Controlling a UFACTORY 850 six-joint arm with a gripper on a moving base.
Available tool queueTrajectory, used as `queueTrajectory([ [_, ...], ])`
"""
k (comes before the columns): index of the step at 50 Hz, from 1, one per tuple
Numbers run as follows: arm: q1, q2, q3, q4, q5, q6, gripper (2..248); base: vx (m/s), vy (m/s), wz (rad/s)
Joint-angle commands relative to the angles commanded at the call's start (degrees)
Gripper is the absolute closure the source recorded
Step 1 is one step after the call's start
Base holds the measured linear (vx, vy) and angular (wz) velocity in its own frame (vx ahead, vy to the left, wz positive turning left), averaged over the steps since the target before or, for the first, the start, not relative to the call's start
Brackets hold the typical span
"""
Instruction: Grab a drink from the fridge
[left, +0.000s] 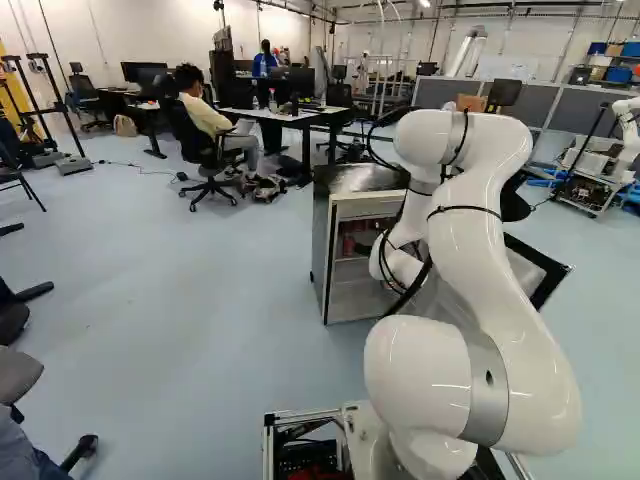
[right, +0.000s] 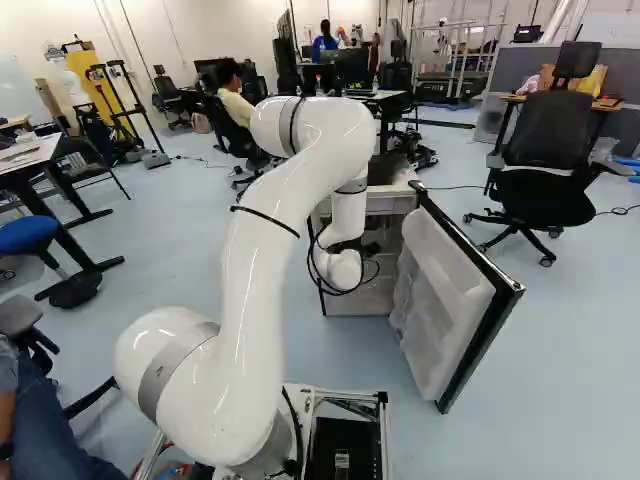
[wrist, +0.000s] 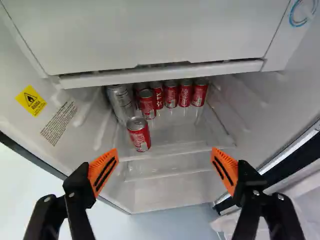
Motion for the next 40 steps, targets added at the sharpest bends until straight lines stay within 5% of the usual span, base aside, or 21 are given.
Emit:
queueTrajectory([
  [22, 1.17, -7.4, -8.92, -0.02, -1.56, 0.0, 3, 0.0, 0.0, 0.0],
  [40, 2.06, -9.57, -13.04, -1.04, -2.68, 0.0, 3, 0.0, 0.0, 0.0],
])
